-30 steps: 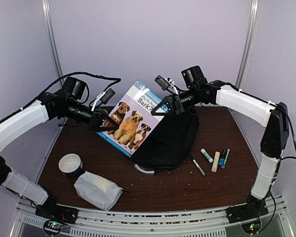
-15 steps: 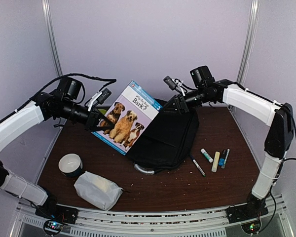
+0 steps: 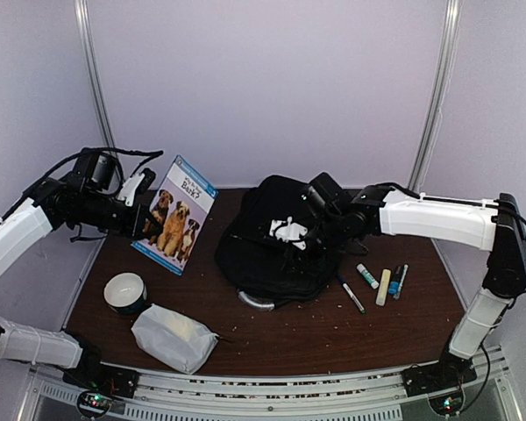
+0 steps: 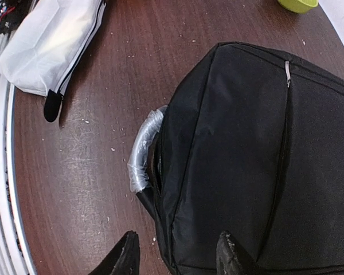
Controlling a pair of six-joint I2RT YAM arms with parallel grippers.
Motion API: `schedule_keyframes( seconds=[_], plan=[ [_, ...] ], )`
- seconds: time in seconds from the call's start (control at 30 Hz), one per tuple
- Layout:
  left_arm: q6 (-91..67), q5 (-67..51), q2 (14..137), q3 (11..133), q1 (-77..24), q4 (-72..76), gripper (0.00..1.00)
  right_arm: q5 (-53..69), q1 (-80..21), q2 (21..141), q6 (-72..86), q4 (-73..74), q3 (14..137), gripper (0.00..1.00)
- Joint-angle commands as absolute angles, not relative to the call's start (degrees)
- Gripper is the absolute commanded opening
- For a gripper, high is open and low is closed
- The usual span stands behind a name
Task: Pack the student bag
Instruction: Open the largest pocket of the student bag.
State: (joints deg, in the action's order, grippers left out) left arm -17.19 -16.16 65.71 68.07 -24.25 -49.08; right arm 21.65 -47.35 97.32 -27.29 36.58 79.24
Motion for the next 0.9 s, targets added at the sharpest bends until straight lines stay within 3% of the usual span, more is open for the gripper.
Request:
schedule_keyframes(
  seconds=[0.0,0.43,0.67,0.87],
  plan=[
    [-22.2,-12.0,60.7,63.7,-23.9,-44.4,0.0,8.1,-52.1,100.5,-29.1,32.8,80.8,0.47],
    [-24.6,-9.8,53.7,55.8,-23.6,-39.6,0.0,-4.9,-59.2,114.7,-29.2,30.5,88.5,0.49],
    [-24.4,-9.3,53.1,54.8,-23.5,-39.6,0.0,-6.9,-59.4,118.1,-30.0,31.8,89.9,0.57],
    [-24.0,-9.3,54.0,55.1,-23.4,-39.4,0.0,-7.0,-59.5,120.8,-30.2,33.7,91.0,0.58]
  ],
)
